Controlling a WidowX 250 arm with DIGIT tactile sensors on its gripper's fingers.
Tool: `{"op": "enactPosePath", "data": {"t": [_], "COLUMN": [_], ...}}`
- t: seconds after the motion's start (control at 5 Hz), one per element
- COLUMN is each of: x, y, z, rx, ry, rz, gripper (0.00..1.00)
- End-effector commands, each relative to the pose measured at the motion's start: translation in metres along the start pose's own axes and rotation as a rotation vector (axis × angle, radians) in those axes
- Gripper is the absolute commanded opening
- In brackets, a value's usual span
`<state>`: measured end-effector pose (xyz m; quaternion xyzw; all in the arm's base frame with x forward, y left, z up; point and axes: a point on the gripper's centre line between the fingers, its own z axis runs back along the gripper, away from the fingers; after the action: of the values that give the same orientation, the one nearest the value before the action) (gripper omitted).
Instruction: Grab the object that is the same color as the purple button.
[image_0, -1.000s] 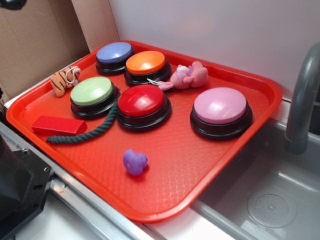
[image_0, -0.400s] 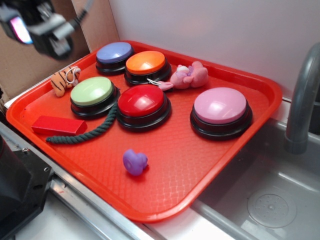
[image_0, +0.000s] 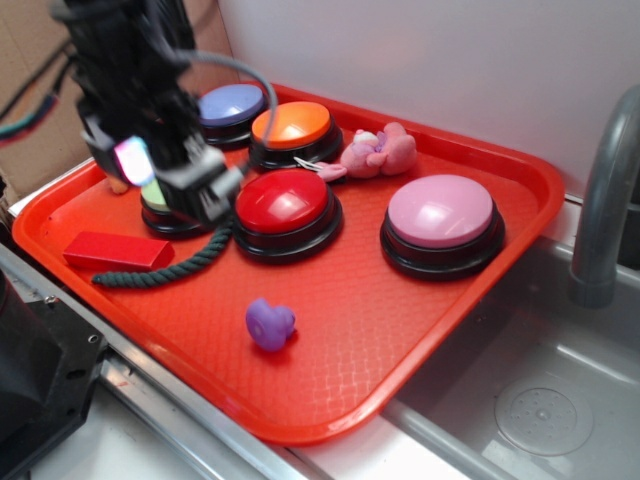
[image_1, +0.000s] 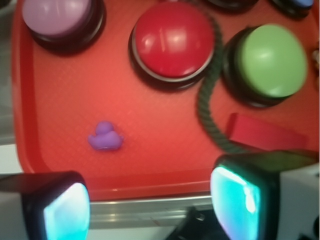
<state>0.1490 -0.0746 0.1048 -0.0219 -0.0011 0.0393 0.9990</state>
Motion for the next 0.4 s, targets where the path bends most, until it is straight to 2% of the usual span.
{"op": "enactPosePath", "data": {"t": [0.0, 0.2], "x": [0.002, 0.002], "y": [-0.017, -0.023], "z": [-0.04, -0.053], "rx": [0.03, 0.027], "ry": [-0.027, -0.026], "rz": [0.041, 0.046], "gripper": [1.0, 1.0]}}
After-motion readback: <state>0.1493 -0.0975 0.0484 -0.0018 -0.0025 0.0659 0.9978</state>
